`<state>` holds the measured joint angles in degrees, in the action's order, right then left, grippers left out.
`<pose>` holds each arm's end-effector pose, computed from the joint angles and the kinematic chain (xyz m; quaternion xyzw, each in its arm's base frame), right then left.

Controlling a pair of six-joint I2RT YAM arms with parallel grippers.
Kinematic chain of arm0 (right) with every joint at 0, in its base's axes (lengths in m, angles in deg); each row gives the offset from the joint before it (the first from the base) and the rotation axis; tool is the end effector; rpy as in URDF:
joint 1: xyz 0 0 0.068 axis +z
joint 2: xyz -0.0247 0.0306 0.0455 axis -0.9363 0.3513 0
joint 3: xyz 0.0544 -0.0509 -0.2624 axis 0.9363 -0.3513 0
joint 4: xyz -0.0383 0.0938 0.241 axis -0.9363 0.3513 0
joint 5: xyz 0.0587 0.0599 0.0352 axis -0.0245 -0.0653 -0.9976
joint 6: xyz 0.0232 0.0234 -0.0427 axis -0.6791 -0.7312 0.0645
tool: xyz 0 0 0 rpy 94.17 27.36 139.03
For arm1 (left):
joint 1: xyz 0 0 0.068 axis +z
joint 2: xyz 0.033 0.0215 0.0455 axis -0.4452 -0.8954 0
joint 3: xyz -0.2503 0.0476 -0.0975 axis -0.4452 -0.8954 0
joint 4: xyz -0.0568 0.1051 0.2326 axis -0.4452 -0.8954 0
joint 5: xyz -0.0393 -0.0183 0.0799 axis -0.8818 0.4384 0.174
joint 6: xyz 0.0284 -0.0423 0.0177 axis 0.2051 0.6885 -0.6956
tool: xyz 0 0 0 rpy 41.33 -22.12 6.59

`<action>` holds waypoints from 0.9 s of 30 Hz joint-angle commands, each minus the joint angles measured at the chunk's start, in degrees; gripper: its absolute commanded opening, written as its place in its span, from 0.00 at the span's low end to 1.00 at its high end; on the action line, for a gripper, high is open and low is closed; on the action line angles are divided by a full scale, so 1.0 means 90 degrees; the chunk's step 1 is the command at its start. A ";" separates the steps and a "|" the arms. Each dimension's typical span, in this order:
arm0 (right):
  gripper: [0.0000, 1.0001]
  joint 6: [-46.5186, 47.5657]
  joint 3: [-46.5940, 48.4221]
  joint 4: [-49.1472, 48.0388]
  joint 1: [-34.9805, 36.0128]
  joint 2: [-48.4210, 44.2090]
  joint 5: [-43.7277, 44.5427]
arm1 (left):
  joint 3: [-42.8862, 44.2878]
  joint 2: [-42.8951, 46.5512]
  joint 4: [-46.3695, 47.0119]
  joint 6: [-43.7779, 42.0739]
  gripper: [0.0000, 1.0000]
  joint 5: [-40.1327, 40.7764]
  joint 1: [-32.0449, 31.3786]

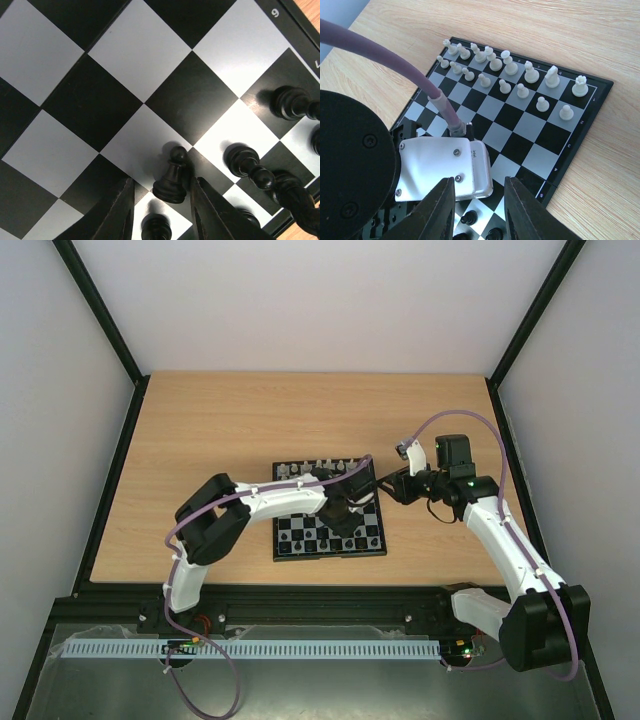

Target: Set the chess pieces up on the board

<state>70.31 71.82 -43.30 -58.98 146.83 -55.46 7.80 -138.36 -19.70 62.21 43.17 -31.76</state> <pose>0.2292 0.0621 0.2786 -0.2525 0.8249 0.2701 0.4276 0.2181 -0.3539 0.1692 0.3526 0.9198 -0.1169 0.1262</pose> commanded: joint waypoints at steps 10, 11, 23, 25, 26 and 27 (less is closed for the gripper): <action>0.30 0.0122 -0.0025 0.0076 -0.0023 -0.0023 -0.0130 | -0.0038 -0.0309 -0.0102 -0.0313 0.27 0.0223 -0.0172; 0.30 0.0125 -0.0025 0.0073 -0.0025 -0.0023 -0.0131 | -0.0042 -0.0322 -0.0105 -0.0318 0.26 0.0239 -0.0178; 0.30 0.0069 -0.0019 0.0075 -0.0029 -0.0028 -0.0144 | -0.0115 -0.0265 -0.0067 -0.0372 0.14 0.0357 -0.0196; 0.29 0.0053 -0.0005 0.0069 -0.0032 -0.0023 -0.0136 | -0.0157 -0.0187 0.0046 -0.0413 0.13 0.0340 -0.0173; 0.29 0.0038 0.0002 0.0066 -0.0029 -0.0031 -0.0111 | -0.0202 -0.0116 0.0124 -0.0454 0.11 0.0317 -0.0159; 0.29 0.0024 0.0005 0.0044 -0.0029 -0.0032 -0.0089 | -0.0275 -0.0029 0.0240 -0.0503 0.10 0.0288 -0.0131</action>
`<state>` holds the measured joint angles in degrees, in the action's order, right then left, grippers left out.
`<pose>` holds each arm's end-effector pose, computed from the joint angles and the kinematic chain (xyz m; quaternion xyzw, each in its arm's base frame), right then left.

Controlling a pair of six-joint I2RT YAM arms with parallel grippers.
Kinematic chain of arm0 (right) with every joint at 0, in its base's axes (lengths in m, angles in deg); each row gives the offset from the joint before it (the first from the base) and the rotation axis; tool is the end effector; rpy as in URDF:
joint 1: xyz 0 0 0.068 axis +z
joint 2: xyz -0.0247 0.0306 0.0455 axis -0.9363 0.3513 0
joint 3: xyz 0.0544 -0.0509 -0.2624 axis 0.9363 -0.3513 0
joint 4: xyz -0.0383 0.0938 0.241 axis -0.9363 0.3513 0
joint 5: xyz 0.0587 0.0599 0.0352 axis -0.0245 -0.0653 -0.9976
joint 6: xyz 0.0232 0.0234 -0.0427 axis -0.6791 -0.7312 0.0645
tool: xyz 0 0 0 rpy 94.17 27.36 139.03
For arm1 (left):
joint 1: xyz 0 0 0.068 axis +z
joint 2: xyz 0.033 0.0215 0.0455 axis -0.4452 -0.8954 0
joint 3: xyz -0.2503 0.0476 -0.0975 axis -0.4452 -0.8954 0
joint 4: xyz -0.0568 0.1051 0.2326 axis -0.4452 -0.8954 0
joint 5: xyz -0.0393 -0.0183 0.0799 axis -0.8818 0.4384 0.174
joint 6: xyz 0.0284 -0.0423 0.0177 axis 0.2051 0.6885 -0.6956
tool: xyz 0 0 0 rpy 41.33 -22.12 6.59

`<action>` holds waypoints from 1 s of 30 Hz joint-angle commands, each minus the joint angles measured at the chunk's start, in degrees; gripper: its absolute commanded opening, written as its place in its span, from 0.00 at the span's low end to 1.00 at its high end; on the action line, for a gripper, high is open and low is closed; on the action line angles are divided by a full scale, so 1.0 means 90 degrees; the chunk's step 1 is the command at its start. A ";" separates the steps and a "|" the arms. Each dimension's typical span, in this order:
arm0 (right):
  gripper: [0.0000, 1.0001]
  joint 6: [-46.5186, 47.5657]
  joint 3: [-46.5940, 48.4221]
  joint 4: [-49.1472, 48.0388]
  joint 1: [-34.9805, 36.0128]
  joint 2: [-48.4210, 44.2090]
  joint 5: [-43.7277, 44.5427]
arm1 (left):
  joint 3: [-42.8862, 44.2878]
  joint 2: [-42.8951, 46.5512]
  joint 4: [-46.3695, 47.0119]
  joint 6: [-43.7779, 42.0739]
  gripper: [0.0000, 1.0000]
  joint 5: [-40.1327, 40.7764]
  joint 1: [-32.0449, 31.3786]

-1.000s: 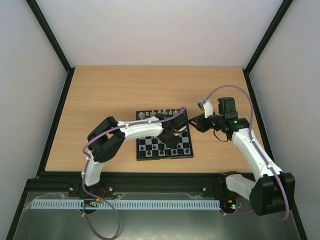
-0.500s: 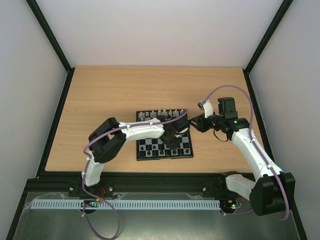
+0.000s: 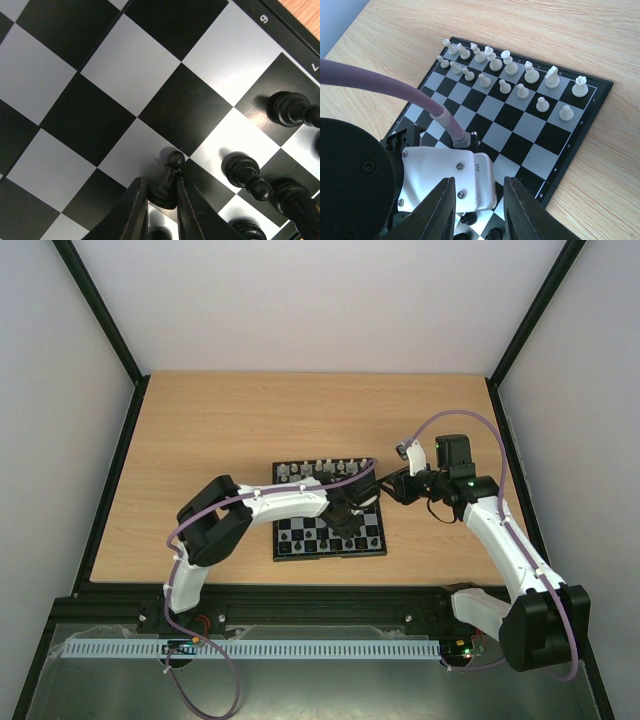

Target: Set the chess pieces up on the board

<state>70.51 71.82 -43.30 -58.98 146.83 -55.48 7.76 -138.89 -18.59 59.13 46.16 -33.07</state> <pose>0.2292 0.0621 0.2786 -0.2540 0.8244 0.2695 0.4280 0.2128 -0.3599 0.1660 0.3831 0.9068 -0.0970 0.1470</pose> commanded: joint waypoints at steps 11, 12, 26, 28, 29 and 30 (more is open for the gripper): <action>0.29 -0.0461 0.0487 0.0234 -0.0171 0.0351 -0.0200 | -0.1704 0.1770 0.2039 -0.0364 0.09 -0.0333 0.0380; 0.29 -0.0473 0.0631 0.0365 -0.0176 0.0517 -0.0293 | -0.1893 0.1952 0.2262 -0.0364 0.09 -0.0352 0.0386; 0.38 0.0069 0.1910 0.2396 0.0216 0.2636 -0.2438 | -0.3272 0.3396 0.4250 -0.0194 0.10 -0.0755 0.0412; 0.38 0.0073 0.1915 0.2405 0.0383 0.2662 -0.2423 | -0.3306 0.3459 0.4349 -0.0172 0.10 -0.0740 0.0411; 0.38 0.0085 0.1907 0.2410 0.0464 0.2669 -0.2423 | -0.3311 0.3476 0.4374 -0.0158 0.11 -0.0731 0.0411; 0.37 0.0096 0.1892 0.2418 0.0529 0.2664 -0.2430 | -0.3328 0.3497 0.4403 -0.0148 0.11 -0.0724 0.0411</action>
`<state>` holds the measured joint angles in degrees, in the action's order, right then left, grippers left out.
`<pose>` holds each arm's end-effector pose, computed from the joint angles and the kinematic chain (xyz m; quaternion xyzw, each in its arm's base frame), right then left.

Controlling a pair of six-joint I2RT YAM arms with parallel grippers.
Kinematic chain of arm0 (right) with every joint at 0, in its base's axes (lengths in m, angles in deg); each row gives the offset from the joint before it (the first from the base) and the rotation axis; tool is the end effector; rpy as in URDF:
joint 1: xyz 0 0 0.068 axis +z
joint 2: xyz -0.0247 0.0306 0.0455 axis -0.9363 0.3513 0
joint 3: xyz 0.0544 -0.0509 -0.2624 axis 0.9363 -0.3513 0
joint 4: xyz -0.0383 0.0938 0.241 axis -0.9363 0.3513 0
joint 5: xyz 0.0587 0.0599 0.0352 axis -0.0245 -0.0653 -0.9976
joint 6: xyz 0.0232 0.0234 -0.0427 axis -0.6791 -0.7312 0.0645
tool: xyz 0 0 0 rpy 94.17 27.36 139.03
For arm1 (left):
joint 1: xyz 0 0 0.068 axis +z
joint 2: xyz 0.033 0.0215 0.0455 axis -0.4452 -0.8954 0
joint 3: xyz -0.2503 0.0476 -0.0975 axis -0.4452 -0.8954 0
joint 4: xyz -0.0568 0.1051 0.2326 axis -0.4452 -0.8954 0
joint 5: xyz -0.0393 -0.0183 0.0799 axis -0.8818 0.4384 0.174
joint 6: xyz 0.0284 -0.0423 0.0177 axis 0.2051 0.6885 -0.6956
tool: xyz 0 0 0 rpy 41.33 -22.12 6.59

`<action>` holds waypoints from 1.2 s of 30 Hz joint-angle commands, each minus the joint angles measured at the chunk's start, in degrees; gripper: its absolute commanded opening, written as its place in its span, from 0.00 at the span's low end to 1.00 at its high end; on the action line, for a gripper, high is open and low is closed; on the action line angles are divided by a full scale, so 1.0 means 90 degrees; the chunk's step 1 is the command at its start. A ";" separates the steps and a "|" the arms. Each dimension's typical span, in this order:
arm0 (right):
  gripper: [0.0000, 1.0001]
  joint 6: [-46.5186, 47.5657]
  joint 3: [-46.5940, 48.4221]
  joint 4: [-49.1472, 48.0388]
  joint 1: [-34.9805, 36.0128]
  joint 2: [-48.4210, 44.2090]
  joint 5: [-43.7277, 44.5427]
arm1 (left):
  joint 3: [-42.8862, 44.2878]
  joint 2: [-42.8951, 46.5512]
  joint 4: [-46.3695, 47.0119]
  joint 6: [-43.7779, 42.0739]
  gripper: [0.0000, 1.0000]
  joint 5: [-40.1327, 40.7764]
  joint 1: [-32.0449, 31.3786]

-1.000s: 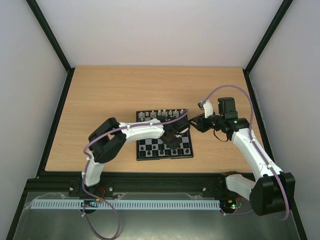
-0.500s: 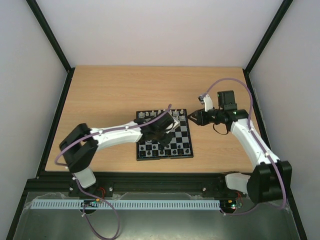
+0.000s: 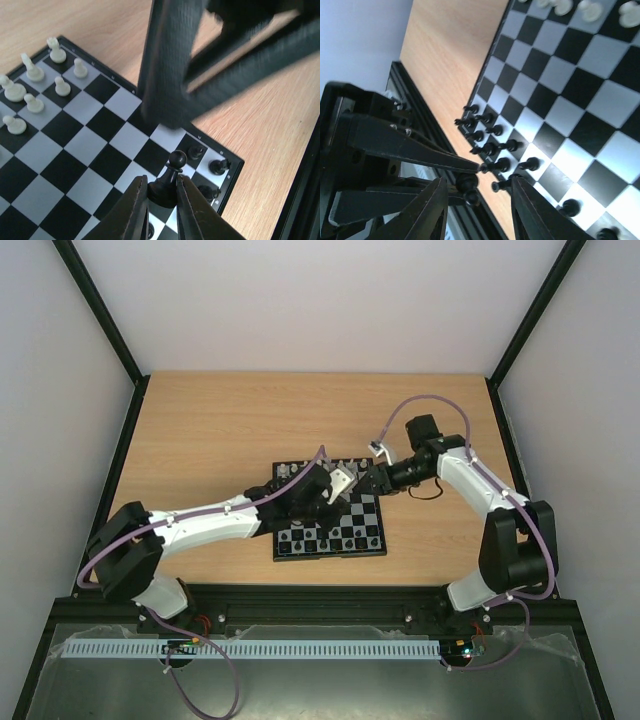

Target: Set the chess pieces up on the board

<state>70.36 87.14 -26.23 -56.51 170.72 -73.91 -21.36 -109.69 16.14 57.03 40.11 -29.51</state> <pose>0.2859 0.0942 0.2457 -0.2516 0.8420 0.4342 0.1979 0.1879 -0.2835 0.2356 0.3542 0.8122 -0.2879 0.3631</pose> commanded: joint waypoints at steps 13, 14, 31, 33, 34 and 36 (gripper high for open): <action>0.23 0.0111 -0.0003 0.0452 0.0506 -0.0060 -0.0449 | -0.0310 0.0442 0.0824 0.0158 0.11 0.0002 0.0011; 0.23 0.0108 -0.0028 0.0441 0.0498 -0.0073 -0.0477 | -0.0319 0.0443 0.0843 0.0164 0.11 0.0003 0.0014; 0.14 -0.0108 -0.0246 0.0131 0.0498 -0.0166 -0.0475 | -0.0473 0.0471 0.1106 0.0556 0.11 0.0364 0.0015; 0.13 -0.0119 -0.0259 0.0090 0.0497 -0.0191 -0.0469 | -0.0489 0.0463 0.1138 0.0577 0.11 0.0346 0.0015; 0.11 -0.0127 -0.0265 0.0081 0.0497 -0.0194 -0.0453 | -0.0495 0.0462 0.1153 0.0584 0.11 0.0332 0.0015; 0.09 -0.0128 -0.0279 0.0034 0.0503 -0.0228 -0.0374 | -0.0505 0.0445 0.1171 0.0598 0.12 0.0316 0.0015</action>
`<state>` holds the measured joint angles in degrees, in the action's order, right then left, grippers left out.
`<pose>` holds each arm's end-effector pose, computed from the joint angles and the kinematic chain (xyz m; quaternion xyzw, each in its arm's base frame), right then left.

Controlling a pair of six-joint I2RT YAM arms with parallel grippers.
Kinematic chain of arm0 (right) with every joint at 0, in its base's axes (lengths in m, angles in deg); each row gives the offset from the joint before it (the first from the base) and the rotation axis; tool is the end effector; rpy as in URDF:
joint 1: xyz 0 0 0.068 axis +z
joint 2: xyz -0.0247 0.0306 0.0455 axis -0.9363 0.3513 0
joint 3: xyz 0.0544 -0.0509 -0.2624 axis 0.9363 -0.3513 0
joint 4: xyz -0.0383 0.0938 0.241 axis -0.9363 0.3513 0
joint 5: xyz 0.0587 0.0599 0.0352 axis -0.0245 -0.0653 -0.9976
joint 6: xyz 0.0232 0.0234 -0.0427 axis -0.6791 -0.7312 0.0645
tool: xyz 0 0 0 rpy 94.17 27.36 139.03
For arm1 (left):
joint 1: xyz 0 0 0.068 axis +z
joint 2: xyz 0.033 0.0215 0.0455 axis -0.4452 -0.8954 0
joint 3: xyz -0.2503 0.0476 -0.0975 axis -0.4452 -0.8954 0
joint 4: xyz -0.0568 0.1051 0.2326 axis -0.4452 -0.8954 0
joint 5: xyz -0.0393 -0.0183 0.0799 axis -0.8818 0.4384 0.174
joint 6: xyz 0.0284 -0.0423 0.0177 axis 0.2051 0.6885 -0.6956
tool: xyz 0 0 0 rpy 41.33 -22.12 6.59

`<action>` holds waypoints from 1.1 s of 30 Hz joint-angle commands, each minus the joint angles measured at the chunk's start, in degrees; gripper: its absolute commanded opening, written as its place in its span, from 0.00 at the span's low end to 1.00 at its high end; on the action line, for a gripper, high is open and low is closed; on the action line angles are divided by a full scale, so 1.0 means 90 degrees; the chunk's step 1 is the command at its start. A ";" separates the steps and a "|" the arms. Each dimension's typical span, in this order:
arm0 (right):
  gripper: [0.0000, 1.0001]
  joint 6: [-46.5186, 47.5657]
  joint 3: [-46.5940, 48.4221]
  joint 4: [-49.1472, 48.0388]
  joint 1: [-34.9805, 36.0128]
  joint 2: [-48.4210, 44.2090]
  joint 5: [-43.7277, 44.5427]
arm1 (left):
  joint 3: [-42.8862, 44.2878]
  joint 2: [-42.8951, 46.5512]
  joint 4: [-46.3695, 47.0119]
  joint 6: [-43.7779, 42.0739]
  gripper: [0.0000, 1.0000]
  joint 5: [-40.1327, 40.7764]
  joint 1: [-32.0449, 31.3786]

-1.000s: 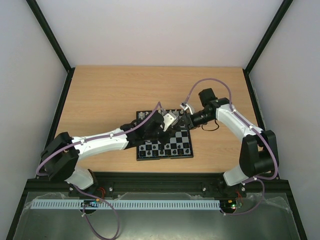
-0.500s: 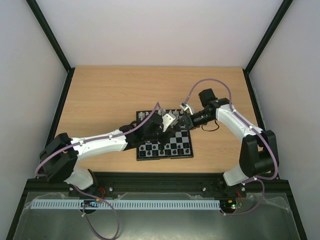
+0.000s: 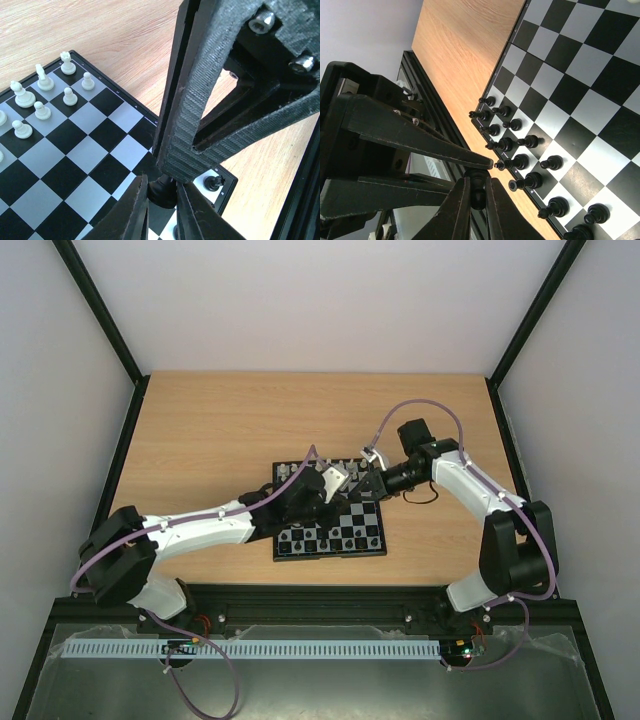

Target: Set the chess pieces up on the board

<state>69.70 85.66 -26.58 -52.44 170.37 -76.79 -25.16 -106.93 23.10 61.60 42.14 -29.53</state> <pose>0.2739 0.1140 0.2414 -0.2772 0.8245 0.4636 0.1690 0.1843 -0.2761 0.2400 0.3067 0.8050 -0.3157 0.3977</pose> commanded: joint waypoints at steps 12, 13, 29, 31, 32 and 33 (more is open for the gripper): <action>0.05 0.0286 -0.0228 -0.0539 0.0069 -0.0665 0.1684 | 0.0357 0.1073 -0.1543 0.0118 0.99 0.0560 0.0601; 0.05 0.0352 -0.0231 -0.0561 0.0095 -0.0692 0.1821 | 0.0385 0.1217 -0.1739 0.0137 0.99 0.0467 0.0882; 0.04 0.1462 -0.0570 -0.0680 0.1934 -0.0974 0.4561 | -0.0713 0.2557 -0.1538 -0.0003 0.99 0.1077 0.2863; 0.04 0.1549 -0.0628 -0.0705 0.2122 -0.0839 0.4836 | -0.0786 0.2498 -0.1595 0.0237 0.99 0.1500 0.2906; 0.05 0.1570 -0.0641 -0.0715 0.2204 -0.0761 0.4941 | -0.0780 0.2404 -0.1666 0.0394 0.99 0.1716 0.2914; 0.05 0.1590 -0.0655 -0.0738 0.2279 -0.0684 0.5028 | -0.0712 0.2284 -0.1800 0.0459 0.99 0.1846 0.2917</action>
<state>81.35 80.98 -33.44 -34.23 161.93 -38.26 -31.63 -84.64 7.03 61.99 51.52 -3.74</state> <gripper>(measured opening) 0.067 0.990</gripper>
